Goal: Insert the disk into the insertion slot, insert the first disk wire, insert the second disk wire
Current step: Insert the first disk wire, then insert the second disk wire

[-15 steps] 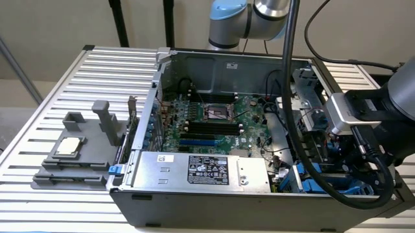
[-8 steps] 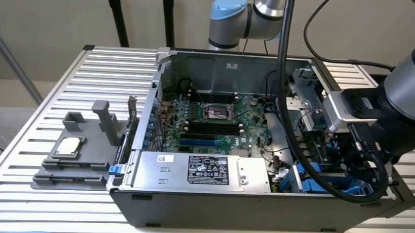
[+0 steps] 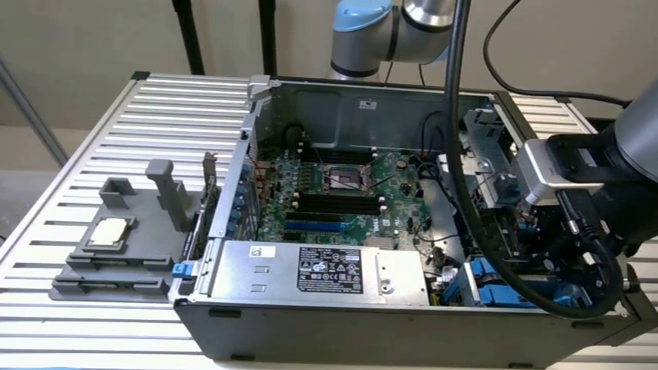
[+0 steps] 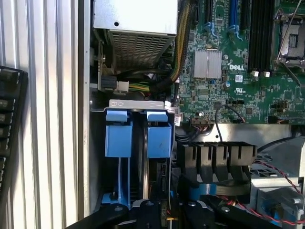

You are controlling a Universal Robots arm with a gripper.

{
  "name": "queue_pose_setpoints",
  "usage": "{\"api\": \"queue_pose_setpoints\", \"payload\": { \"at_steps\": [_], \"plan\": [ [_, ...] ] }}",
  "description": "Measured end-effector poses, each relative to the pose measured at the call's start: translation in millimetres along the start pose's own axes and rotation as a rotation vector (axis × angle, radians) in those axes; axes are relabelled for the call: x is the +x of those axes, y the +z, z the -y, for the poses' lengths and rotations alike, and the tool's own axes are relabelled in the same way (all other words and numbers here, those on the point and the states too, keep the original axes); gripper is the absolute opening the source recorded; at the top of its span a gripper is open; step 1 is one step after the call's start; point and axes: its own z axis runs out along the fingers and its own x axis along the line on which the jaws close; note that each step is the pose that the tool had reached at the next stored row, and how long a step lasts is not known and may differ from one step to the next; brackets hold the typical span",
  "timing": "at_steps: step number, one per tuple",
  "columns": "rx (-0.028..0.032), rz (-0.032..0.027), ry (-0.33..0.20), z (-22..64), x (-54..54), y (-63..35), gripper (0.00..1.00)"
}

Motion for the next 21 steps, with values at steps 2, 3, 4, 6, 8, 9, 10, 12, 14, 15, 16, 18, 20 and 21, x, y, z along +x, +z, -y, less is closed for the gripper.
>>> {"api": "queue_pose_setpoints", "payload": {
  "at_steps": [2, 3, 4, 6, 8, 9, 10, 12, 14, 15, 16, 18, 20, 21],
  "plan": [
    [0.0000, 0.0001, 0.000, -2.0, -0.5, -3.1, 0.25],
    [0.0000, 0.0000, 0.000, -3.5, -0.6, -4.4, 0.25],
    [0.0000, 0.0002, 0.000, -5.5, -0.8, -5.2, 0.25],
    [0.0000, 0.0000, 0.000, -10.2, -0.8, -5.9, 0.25],
    [0.0000, 0.0001, 0.000, -10.9, -0.8, -6.0, 0.25],
    [0.0000, 0.0001, 0.000, -10.9, -0.8, -6.0, 0.25],
    [0.0000, 0.0001, 0.000, -10.9, -0.8, -6.0, 0.25],
    [0.0000, 0.0001, 0.000, -10.9, -0.8, -6.0, 0.25],
    [0.0000, 0.0000, 0.000, -10.9, -0.8, -6.0, 0.25],
    [0.0000, 0.0001, 0.000, -10.9, -0.8, -6.0, 0.25],
    [0.0000, 0.0000, 0.000, -10.9, -0.8, -6.0, 0.25],
    [0.0000, 0.0001, 0.000, -10.9, -0.8, -6.0, 0.25],
    [0.0000, 0.0001, 0.000, -10.9, -0.8, -6.0, 0.25],
    [0.0000, 0.0000, 0.000, -10.9, -0.8, -6.0, 0.25]
  ]
}}
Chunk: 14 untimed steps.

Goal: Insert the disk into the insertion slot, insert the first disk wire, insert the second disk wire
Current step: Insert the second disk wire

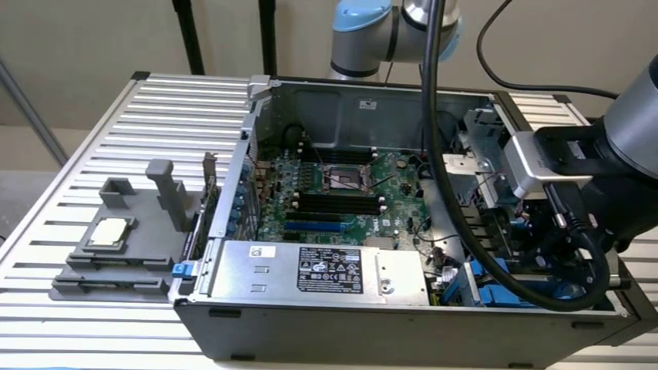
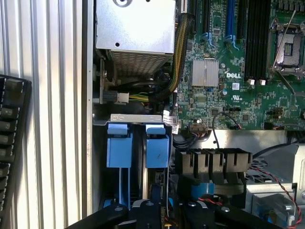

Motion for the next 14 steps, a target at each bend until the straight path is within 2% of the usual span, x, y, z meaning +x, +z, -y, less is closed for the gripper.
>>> {"api": "queue_pose_setpoints", "payload": {
  "at_steps": [2, 6, 7, 12, 14],
  "plan": [
    [0.0001, 0.0002, 0.000, 0.4, -0.5, -2.5, 0.25],
    [-0.0001, 0.0001, 0.000, 5.0, -3.1, -20.0, 0.25],
    [-0.0001, 0.0003, 0.000, 6.2, -4.5, -29.0, 0.25],
    [-0.0001, 0.0004, 0.000, 8.2, -8.9, -50.9, 0.25],
    [0.0004, 0.0007, 0.000, 8.0, -9.4, -51.2, 0.25]
  ]
}}
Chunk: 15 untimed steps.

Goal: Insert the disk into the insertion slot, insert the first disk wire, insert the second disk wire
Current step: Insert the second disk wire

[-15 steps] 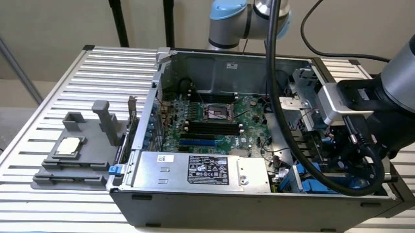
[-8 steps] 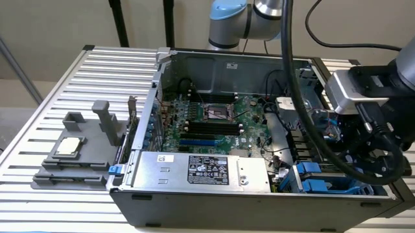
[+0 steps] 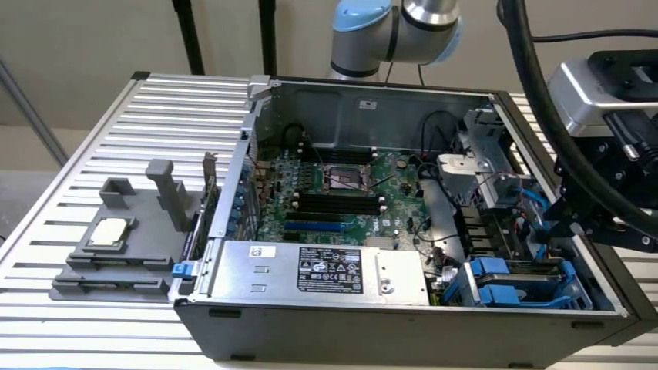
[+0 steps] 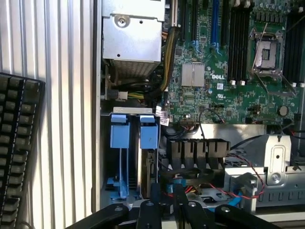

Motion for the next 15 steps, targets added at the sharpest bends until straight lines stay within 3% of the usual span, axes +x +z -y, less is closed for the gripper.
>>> {"api": "queue_pose_setpoints", "payload": {
  "at_steps": [4, 8, 11, 13, 14, 15],
  "plan": [
    [0.0030, -0.0030, -0.001, -6.3, -0.4, 1.1, 0.27],
    [0.0033, -0.0090, -0.001, -9.8, -0.8, 6.4, 0.45],
    [0.0036, -0.0134, -0.002, -10.4, -4.8, 12.1, 0.45],
    [0.0036, -0.0208, -0.002, -10.7, -9.9, 14.8, 0.45],
    [0.0037, -0.0284, -0.003, -10.8, -12.5, 16.0, 0.45],
    [0.0036, -0.0411, -0.004, -10.8, -14.7, 16.6, 0.45]
  ]
}}
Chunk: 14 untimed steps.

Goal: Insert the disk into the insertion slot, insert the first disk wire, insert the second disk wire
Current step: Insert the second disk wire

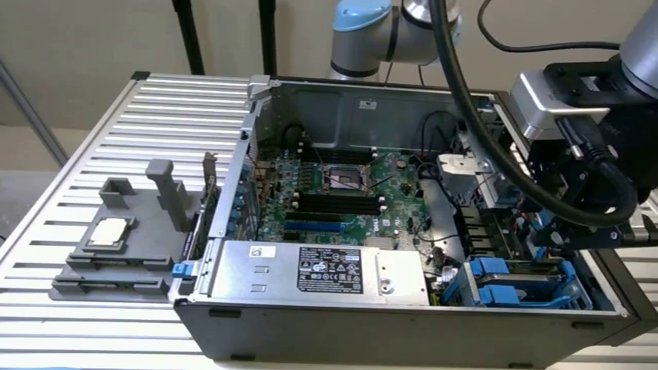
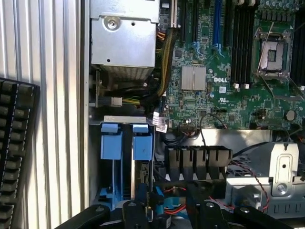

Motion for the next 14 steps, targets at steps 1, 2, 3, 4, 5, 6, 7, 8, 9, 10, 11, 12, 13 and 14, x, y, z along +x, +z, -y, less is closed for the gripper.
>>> {"api": "queue_pose_setpoints", "payload": {
  "at_steps": [1, 2, 3, 4, 5, 6, 7, 8, 9, 10, 11, 12, 13, 14],
  "plan": [
    [-0.0001, -0.0159, -0.001, -0.1, -1.4, 0.5, 0.45],
    [-0.0001, -0.0329, -0.003, -0.1, -2.7, 0.8, 0.45],
    [-0.0002, -0.0500, -0.004, -0.1, -4.0, 1.0, 0.45],
    [-0.0002, -0.0664, -0.006, -0.1, -5.4, 1.5, 0.45],
    [-0.0003, -0.0767, -0.007, -0.2, -7.3, 2.3, 0.45],
    [-0.0003, -0.0823, -0.007, -0.2, -9.2, 3.3, 0.45],
    [-0.0003, -0.0856, -0.008, -0.3, -11.0, 4.4, 0.45],
    [-0.0003, -0.0889, -0.008, -0.3, -13.1, 5.2, 0.45],
    [-0.0003, -0.0914, -0.008, 0.1, -15.0, 5.9, 0.45],
    [-0.0003, -0.0945, -0.008, 0.7, -16.8, 6.5, 0.45],
    [-0.0003, -0.0987, -0.009, 1.3, -18.7, 7.0, 0.45],
    [-0.0003, -0.1019, -0.009, 2.0, -19.6, 7.3, 0.45],
    [-0.0003, -0.1047, -0.009, 2.5, -20.2, 7.7, 0.43],
    [-0.0003, -0.1085, -0.009, 2.9, -20.6, 8.0, 0.37]
  ]
}}
